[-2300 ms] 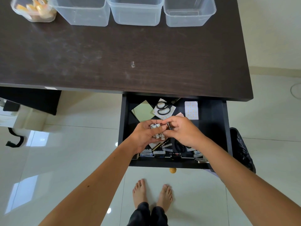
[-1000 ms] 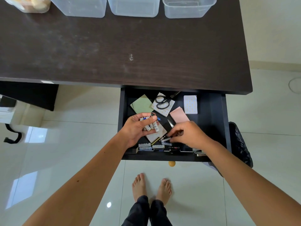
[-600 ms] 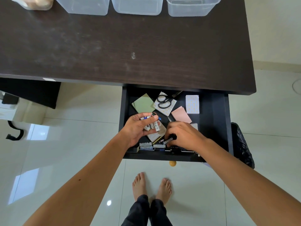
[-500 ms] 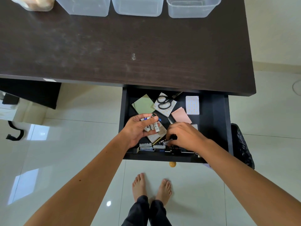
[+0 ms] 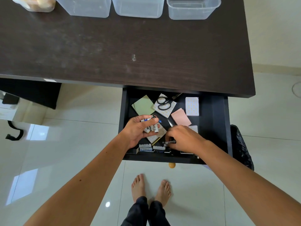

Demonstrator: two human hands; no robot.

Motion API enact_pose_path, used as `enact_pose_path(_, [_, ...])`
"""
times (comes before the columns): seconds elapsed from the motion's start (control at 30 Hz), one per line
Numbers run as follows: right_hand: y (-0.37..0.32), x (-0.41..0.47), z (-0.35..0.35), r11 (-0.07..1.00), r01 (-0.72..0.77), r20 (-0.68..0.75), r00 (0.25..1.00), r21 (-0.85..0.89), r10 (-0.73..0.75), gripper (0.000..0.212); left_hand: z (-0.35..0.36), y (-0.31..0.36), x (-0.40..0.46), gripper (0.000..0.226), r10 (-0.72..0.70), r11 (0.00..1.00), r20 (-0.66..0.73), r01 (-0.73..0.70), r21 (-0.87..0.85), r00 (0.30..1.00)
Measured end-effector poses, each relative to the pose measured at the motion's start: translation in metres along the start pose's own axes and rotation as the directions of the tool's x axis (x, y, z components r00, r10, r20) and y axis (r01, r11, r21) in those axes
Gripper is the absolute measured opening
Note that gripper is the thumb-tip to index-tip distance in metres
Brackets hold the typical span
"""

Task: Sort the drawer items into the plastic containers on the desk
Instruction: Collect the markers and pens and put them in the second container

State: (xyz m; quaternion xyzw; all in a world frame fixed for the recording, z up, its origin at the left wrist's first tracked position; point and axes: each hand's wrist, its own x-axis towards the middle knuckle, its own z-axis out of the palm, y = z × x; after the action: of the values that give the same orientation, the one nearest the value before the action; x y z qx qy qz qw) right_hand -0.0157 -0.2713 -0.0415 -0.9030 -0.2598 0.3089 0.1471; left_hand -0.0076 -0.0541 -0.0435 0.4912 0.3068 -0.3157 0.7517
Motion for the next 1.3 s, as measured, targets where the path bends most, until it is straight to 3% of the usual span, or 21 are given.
enact_pose_path(0.2, [-0.003,0.003,0.001,0.998,-0.002,0.025,1.000,-0.062,0.003,0.022,-0.001,0.000,0.000,0.047,0.003,1.000,-0.005,-0.003,-0.008,1.000])
enact_pose_path(0.43, [-0.003,0.002,0.003,0.998,0.008,0.051,0.999,-0.056,-0.005,0.014,0.000,0.000,-0.001,0.037,0.003,1.000,-0.003,-0.003,0.000,1.000])
enact_pose_path(0.57, [-0.001,0.002,0.002,0.998,-0.045,0.067,0.997,0.042,0.042,0.022,0.000,0.000,-0.002,0.035,0.004,1.000,0.000,-0.004,0.002,1.000])
enact_pose_path(0.67, [0.002,0.000,-0.001,0.965,-0.129,0.070,0.991,0.229,0.115,0.025,0.000,0.000,-0.003,0.024,0.009,1.000,0.007,-0.009,0.004,1.000])
enact_pose_path(0.77, [0.009,-0.006,-0.009,0.846,-0.217,0.102,0.976,0.486,0.192,0.021,0.000,0.001,-0.003,0.017,0.014,1.000,0.005,-0.014,0.006,1.000])
enact_pose_path(0.87, [0.011,-0.012,-0.014,0.491,-0.294,0.204,0.952,0.820,0.230,0.016,0.002,0.001,-0.005,0.013,0.016,1.000,0.013,-0.016,0.002,1.000])
enact_pose_path(0.93, [0.011,-0.013,-0.014,0.324,-0.318,0.246,0.938,0.891,0.244,0.013,0.003,0.002,-0.006,0.008,0.019,1.000,0.021,-0.018,-0.011,1.000])
enact_pose_path(1.0, [0.010,-0.012,-0.012,0.263,-0.334,0.276,0.933,0.905,0.232,0.010,0.004,0.004,-0.007,0.006,0.022,1.000,0.031,-0.022,-0.016,0.999])
enact_pose_path(1.2, [0.007,-0.001,0.000,0.403,-0.299,0.231,0.950,0.865,0.209,0.016,0.002,0.004,-0.006,0.011,0.027,1.000,0.039,-0.028,0.009,0.999])
enact_pose_path(1.3, [0.007,0.005,0.004,0.613,-0.237,0.129,0.968,0.754,0.216,0.012,0.002,0.004,-0.005,0.010,0.041,0.999,0.042,-0.041,-0.003,0.998])
